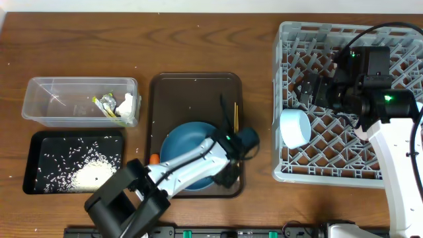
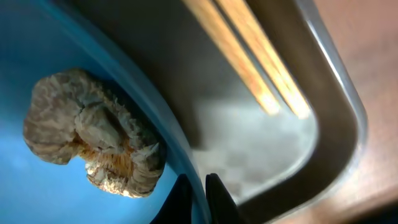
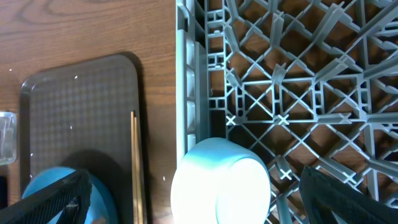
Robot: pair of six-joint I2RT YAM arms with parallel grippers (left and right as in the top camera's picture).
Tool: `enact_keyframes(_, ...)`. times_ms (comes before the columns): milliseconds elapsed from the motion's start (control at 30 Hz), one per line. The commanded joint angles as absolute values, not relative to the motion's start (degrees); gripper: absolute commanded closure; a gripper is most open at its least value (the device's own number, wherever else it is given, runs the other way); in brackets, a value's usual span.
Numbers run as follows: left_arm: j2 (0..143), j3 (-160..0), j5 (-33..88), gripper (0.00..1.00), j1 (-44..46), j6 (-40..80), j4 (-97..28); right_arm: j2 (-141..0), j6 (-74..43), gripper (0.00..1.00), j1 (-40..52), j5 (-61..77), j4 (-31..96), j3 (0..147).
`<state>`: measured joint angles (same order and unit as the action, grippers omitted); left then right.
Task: Sort waste into correct bins and load items into the dishwasher rack
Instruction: 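Reach the left gripper to the blue plate and grasp its rim, then lift the blue plate and carry it over the black tray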
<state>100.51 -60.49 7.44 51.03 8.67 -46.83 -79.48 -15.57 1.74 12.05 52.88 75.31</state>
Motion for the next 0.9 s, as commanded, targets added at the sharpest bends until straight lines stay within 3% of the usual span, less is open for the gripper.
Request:
enact_keyframes(0, 101.03, -60.75, 9.37, 0.94, 47.62, 11.44, -44.45, -79.5, -16.29, 0.01, 1.41, 11.77, 52.99, 75.85)
enact_keyframes(67, 101.03, -60.84, 9.65, 0.89, 45.89, 12.16, -43.18, -79.5, -16.32, 0.01, 1.41, 11.77, 52.95, 75.85)
enact_keyframes(100, 101.03, -60.84, 9.82, 0.72, 45.25, 12.16, -42.54, -79.5, -16.29, 0.01, 1.41, 11.77, 52.93, 75.85)
enact_keyframes(133, 101.03, -60.84, 9.8, 0.67, 44.73, 12.16, -41.85, -79.5, -16.32, 0.01, 1.41, 11.77, 52.93, 75.85)
enact_keyframes(267, 101.06, -60.84, 9.78, 0.68, 43.27, 12.43, -36.69, -79.5, -16.32, 0.01, 1.41, 11.77, 52.88, 75.85)
enact_keyframes(433, 101.14, -60.84, 9.72, 0.87, 42.59, 15.88, -31.14, -79.5, -16.29, 0.01, 1.41, 11.77, 53.01, 75.85)
enact_keyframes(533, 101.16, -60.84, 9.32, 0.92, 42.54, 16.86, -30.94, -79.5, -16.29, 0.01, 1.41, 11.77, 53.15, 75.85)
enact_keyframes(633, 101.16, -60.84, 9.32, 0.91, 42.41, 16.84, -30.94, -79.5, -16.32, 0.01, 1.41, 11.79, 52.97, 75.85)
enact_keyframes(700, 101.16, -60.84, 8.86, 0.78, 42.37, 16.82, -30.94, -79.5, -16.32, 0.01, 1.41, 11.79, 52.9, 75.85)
enact_keyframes(867, 101.73, -60.45, 2.02, 0.78, 42.37, 16.8, -30.48, -79.5, -16.73, 0.01, 1.41, 11.79, 52.97, 75.85)
